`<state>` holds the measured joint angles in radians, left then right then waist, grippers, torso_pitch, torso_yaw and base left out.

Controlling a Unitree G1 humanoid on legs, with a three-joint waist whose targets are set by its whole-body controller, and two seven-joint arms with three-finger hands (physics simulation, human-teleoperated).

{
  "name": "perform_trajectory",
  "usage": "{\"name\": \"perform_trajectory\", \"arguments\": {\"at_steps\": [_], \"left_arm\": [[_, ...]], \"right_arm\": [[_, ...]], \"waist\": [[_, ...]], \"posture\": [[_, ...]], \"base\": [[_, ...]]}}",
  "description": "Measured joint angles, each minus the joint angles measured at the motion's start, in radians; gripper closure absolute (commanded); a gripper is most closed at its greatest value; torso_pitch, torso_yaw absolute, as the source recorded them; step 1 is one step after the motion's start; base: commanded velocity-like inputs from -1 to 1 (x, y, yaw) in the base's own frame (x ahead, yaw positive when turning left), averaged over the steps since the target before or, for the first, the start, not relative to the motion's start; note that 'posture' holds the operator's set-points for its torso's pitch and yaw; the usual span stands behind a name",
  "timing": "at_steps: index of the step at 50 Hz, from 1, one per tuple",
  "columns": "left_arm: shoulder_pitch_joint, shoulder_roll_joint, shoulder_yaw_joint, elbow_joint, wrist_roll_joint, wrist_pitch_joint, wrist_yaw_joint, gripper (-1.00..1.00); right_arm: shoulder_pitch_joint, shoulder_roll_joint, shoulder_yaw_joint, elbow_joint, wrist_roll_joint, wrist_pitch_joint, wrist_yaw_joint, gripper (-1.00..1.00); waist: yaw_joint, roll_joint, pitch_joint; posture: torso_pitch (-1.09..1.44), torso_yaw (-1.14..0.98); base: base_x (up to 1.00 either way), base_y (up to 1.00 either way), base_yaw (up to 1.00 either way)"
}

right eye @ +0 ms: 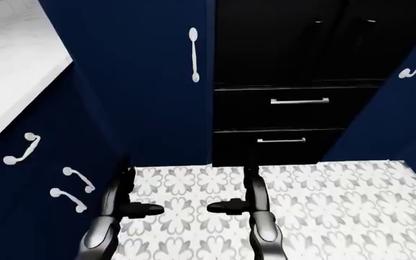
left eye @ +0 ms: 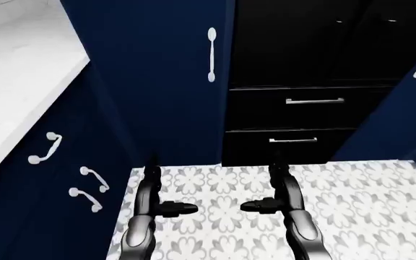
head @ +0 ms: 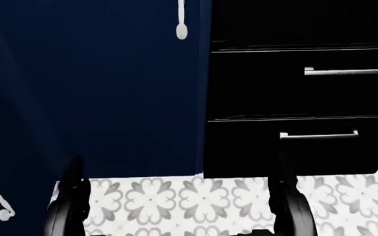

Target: Navigate to the stove.

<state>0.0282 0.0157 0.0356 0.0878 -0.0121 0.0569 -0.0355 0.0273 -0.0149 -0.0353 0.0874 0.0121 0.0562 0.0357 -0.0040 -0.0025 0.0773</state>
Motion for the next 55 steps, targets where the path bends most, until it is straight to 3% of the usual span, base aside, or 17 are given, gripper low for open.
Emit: {"name": "perform_trajectory", "arguments": {"at_steps": [1, 3, 5, 7, 16, 21, 27, 32, 38, 43, 47, 55], "left_arm": [[-0.004, 0.002, 0.001, -0.011, -0.001, -0.002, 0.000, -1.00], [-0.027, 0.004, 0.006, -0.046, -0.001, -0.022, 0.002, -1.00], [-0.027, 0.002, 0.005, -0.054, -0.002, -0.037, 0.003, -1.00], [-0.013, 0.000, 0.000, -0.043, -0.003, -0.033, 0.001, -1.00], [-0.021, 0.001, 0.003, -0.026, -0.005, -0.013, 0.001, -1.00], [-0.032, 0.000, 0.019, -0.069, -0.015, -0.011, 0.020, -1.00], [-0.071, 0.025, 0.089, -0.405, -0.090, 0.170, 0.073, -1.00], [-0.086, 0.039, 0.109, -0.621, -0.127, 0.311, 0.092, -1.00], [-0.115, 0.053, 0.141, -0.761, -0.151, 0.466, 0.110, -1.00], [-0.146, 0.071, 0.178, -0.853, -0.182, 0.565, 0.128, -1.00], [-0.143, 0.078, 0.173, -0.893, -0.161, 0.572, 0.128, -1.00], [-0.262, 0.150, 0.314, -1.093, -0.277, 0.781, 0.185, -1.00]], "right_arm": [[0.001, -0.002, 0.001, -0.017, -0.001, 0.000, 0.000, -1.00], [-0.012, -0.006, 0.003, -0.065, -0.012, -0.016, -0.004, -1.00], [-0.010, -0.001, 0.009, -0.072, -0.018, -0.030, -0.003, -1.00], [0.005, -0.001, 0.012, -0.067, -0.020, -0.024, 0.001, -1.00], [0.002, -0.002, 0.001, -0.050, -0.019, -0.003, 0.005, -1.00], [0.016, -0.002, -0.005, -0.152, -0.009, 0.028, 0.003, -1.00], [0.021, -0.021, -0.041, -0.466, 0.010, 0.195, 0.020, -1.00], [0.006, -0.022, -0.055, -0.660, 0.010, 0.312, 0.029, -1.00], [-0.040, -0.035, -0.086, -0.849, 0.015, 0.520, 0.051, -1.00], [-0.075, -0.044, -0.119, -0.925, 0.030, 0.603, 0.043, -1.00], [-0.091, -0.054, -0.132, -0.974, 0.032, 0.667, 0.037, -1.00], [-0.185, -0.111, -0.195, -1.109, 0.081, 0.819, 0.017, -1.00]], "waist": [[-0.001, -0.004, -0.010], [0.005, -0.004, -0.060], [0.007, -0.010, -0.041], [0.007, -0.009, -0.053], [0.008, -0.004, -0.062], [0.008, -0.005, -0.066], [0.007, -0.006, -0.072], [0.008, -0.002, -0.081], [0.008, -0.001, -0.067], [0.007, -0.003, -0.062], [0.009, 0.000, -0.058], [0.008, 0.002, -0.054]], "posture": [[0.00, 0.00], [0.00, 0.00], [0.00, 0.00], [0.00, 0.00], [0.00, 0.00], [0.00, 0.00], [0.00, 0.00], [0.00, 0.00], [0.00, 0.00], [0.00, 0.00], [0.00, 0.00], [0.00, 0.00]], "base": [[0.00, 0.00, 0.00], [0.00, 0.00, 0.00], [0.00, 0.00, 0.00], [0.00, 0.00, 0.00], [0.00, 0.00, 0.00], [0.00, 0.00, 0.00], [0.00, 0.00, 0.00], [0.00, 0.00, 0.00], [0.00, 0.00, 0.00], [0.00, 0.00, 0.00], [0.00, 0.00, 0.00], [0.00, 0.00, 0.00]]}}
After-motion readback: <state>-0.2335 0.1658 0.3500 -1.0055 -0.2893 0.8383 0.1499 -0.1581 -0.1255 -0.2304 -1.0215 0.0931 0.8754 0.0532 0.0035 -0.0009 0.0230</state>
